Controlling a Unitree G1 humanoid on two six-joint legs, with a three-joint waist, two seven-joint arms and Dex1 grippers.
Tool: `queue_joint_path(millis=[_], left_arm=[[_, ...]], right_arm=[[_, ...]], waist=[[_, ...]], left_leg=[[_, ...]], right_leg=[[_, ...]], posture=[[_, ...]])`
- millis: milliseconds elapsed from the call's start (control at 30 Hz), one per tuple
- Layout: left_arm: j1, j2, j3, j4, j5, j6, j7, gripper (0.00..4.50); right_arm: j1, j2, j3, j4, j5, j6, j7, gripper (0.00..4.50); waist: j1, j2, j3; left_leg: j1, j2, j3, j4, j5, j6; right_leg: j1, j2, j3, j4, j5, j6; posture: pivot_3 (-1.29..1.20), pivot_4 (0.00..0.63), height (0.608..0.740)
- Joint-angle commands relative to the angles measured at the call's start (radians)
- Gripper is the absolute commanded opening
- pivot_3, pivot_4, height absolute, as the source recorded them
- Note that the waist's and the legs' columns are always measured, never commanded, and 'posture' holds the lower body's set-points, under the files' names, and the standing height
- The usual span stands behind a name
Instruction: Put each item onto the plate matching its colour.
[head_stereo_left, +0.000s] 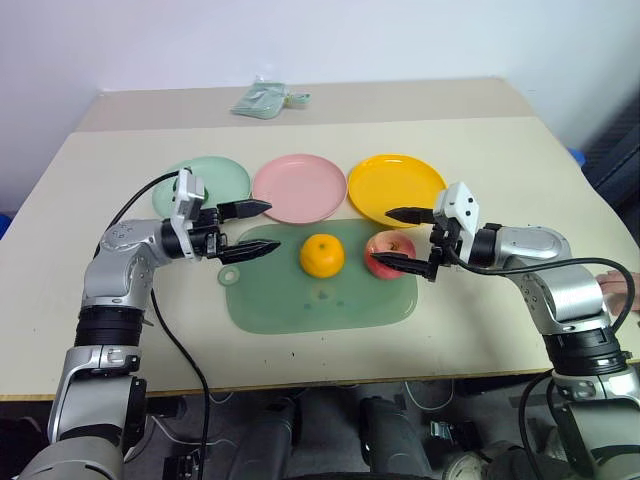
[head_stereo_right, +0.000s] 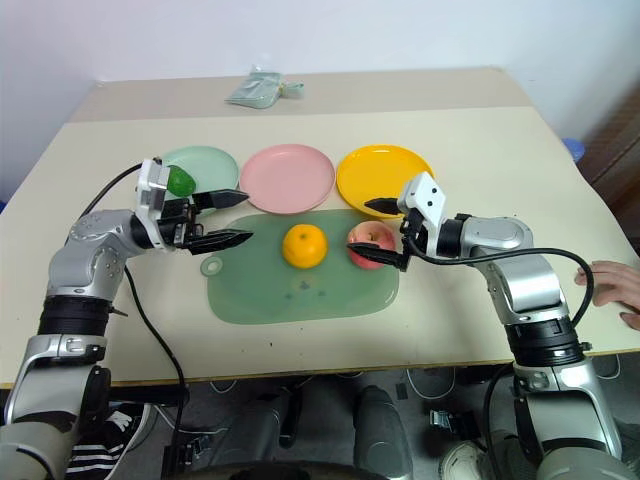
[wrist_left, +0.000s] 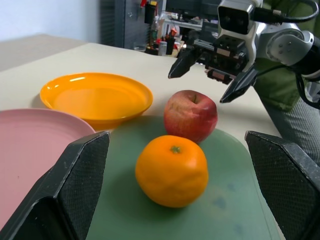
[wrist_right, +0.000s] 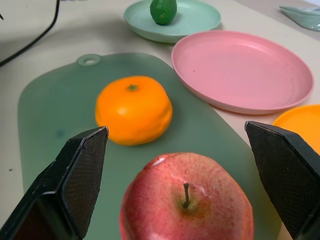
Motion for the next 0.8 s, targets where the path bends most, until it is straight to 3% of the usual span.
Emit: queue_joint_path(millis=[33,333,500,733,800], left_arm=[[-0.005,0.011,0.005,-0.045,-0.021,0.009,0.005,4.43],[0.002,0.016,-0.002,-0.044,-0.016,0.003,0.003,4.43],[0.001,0.013,-0.001,-0.014,-0.010,-0.022,-0.006,4.50],[0.001,0.004,-0.006,0.051,0.002,-0.079,-0.023,4.50],[0.000,0.003,-0.006,0.057,0.002,-0.085,-0.025,4.50]], right_arm=[[-0.010,-0.017,0.029,0.016,-0.064,-0.033,-0.013,4.50],[-0.004,-0.019,0.065,0.052,-0.111,-0.012,-0.009,4.50],[-0.007,-0.012,0.054,0.052,-0.112,-0.021,-0.011,3.18],[-0.005,-0.016,0.045,0.038,-0.086,-0.007,0.008,3.18],[-0.007,-0.008,0.036,0.046,-0.085,-0.010,-0.005,4.14]], waist=[[0.000,0.000,0.000],[0.013,0.000,0.000],[0.015,0.000,0.000],[0.015,0.000,0.000],[0.015,0.000,0.000]], left_leg=[[0.000,0.000,0.000,0.000,0.000,0.000],[0.000,0.000,0.000,0.000,0.000,0.000],[0.000,0.000,0.000,0.000,0.000,0.000],[0.000,0.000,0.000,0.000,0.000,0.000],[0.000,0.000,0.000,0.000,0.000,0.000]], right_leg=[[0.000,0.000,0.000,0.000,0.000,0.000],[0.000,0.000,0.000,0.000,0.000,0.000],[0.000,0.000,0.000,0.000,0.000,0.000],[0.000,0.000,0.000,0.000,0.000,0.000],[0.000,0.000,0.000,0.000,0.000,0.000]], posture=[[0.00,0.150,0.740],[0.00,0.150,0.740],[0.00,0.150,0.740],[0.00,0.150,0.740],[0.00,0.150,0.740]])
